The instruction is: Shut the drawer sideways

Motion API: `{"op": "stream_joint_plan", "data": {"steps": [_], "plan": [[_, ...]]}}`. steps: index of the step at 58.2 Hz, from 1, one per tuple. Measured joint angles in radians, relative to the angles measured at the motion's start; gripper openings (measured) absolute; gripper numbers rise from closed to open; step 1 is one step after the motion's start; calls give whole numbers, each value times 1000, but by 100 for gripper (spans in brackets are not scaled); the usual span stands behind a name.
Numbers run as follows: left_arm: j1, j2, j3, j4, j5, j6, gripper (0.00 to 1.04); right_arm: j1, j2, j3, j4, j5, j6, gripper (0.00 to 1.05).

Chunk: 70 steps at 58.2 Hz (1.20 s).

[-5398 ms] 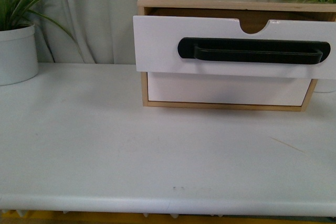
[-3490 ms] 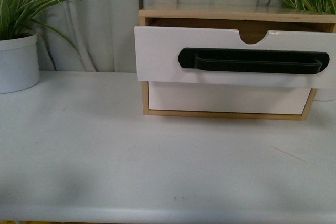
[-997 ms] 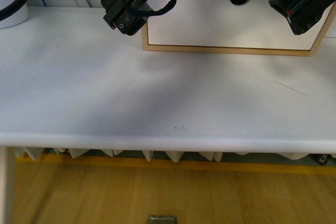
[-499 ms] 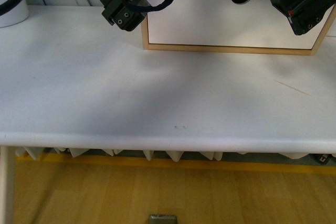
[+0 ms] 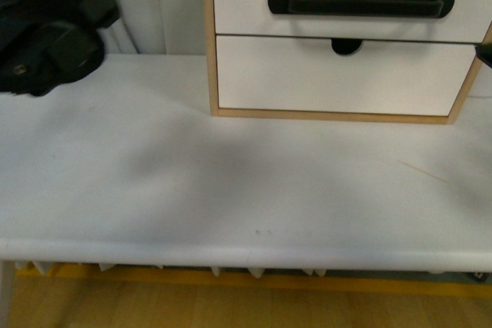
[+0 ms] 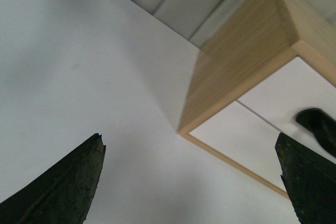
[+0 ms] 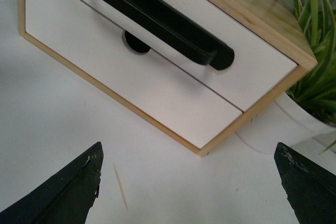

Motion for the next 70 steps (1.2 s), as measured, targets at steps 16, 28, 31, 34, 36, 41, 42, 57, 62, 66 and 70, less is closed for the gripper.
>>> {"op": "stream_joint_plan", "data": {"steps": [16, 28, 31, 34, 36, 41, 42, 57, 62, 66, 70], "plan": [[79, -468, -365, -188, -200, 166, 99, -58, -530, -209, -323, 4, 144, 96], [111, -732, -463, -337, -277, 184, 99, -52, -742, -254, -446, 25, 232, 96], [122, -738, -472, -315, -237, 215, 97, -51, -741, -254, -447, 25, 237, 96], [179, -777, -540, -155, -18, 306, 89, -55, -751, -270, -406, 61, 274, 92], [207, -805, -581, -70, 89, 378, 83, -58, -763, -294, -347, 100, 314, 87], [258, -861, -629, 39, 286, 548, 69, -68, -792, -335, -278, 146, 397, 75], [262, -866, -630, 41, 293, 555, 67, -69, -800, -340, -273, 149, 414, 71], [358, -968, -683, 0, 446, 682, 22, -68, -854, -402, -268, 145, 474, 28], [440, -1008, -695, -23, 514, 691, 4, -68, -948, -414, -369, 141, 476, 9], [452, -1030, -703, -39, 516, 693, 4, -68, -993, -424, -387, 143, 476, 1], [452, -1049, -708, -51, 525, 697, 4, -69, -1006, -425, -386, 142, 480, 1]]}}
